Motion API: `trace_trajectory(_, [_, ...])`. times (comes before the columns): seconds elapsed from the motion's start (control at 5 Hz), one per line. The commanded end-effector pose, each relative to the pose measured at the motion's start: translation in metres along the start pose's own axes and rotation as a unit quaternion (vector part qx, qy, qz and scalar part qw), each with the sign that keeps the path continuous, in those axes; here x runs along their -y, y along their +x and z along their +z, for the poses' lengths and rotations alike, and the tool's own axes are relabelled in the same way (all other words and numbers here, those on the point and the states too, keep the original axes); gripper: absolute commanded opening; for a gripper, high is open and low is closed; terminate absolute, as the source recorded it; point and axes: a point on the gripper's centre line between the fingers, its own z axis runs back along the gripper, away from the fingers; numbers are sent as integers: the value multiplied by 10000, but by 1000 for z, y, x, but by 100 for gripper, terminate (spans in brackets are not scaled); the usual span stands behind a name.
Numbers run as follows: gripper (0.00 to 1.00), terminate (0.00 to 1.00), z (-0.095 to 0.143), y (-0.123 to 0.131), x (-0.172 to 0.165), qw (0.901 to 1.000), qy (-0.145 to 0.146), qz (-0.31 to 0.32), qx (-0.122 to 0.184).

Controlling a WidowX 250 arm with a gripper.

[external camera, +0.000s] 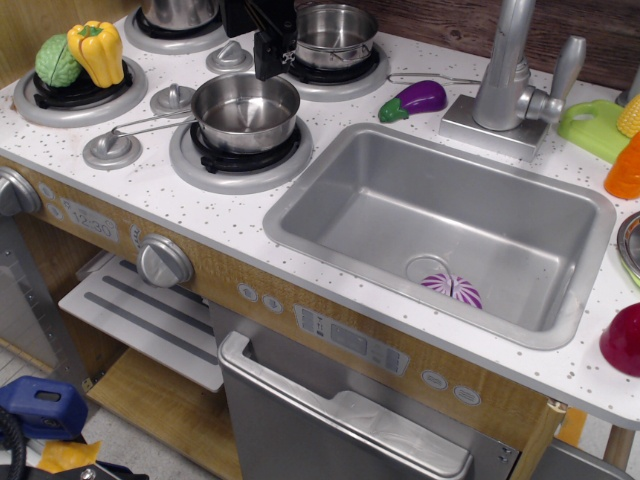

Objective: Pick up pan from stove

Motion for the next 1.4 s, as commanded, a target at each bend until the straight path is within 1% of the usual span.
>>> trace_trajectory(0.0, [100,0,0,0,0,10000,0,0,0])
trace_trajectory(0.2, [100,0,-3,-6,11,9998,-134,69,122])
trace_trajectory(0.4, [100,0,-4,-12,17,9996,-89,196,202])
trace_trajectory(0.6, [100,0,-12,-14,17,9992,-202,211,290])
trace_trajectory(0.8, [100,0,-20,-14,16,9991,-218,129,348])
trace_trajectory(1.2, [100,0,-39,-15,10,9980,-468,28,431])
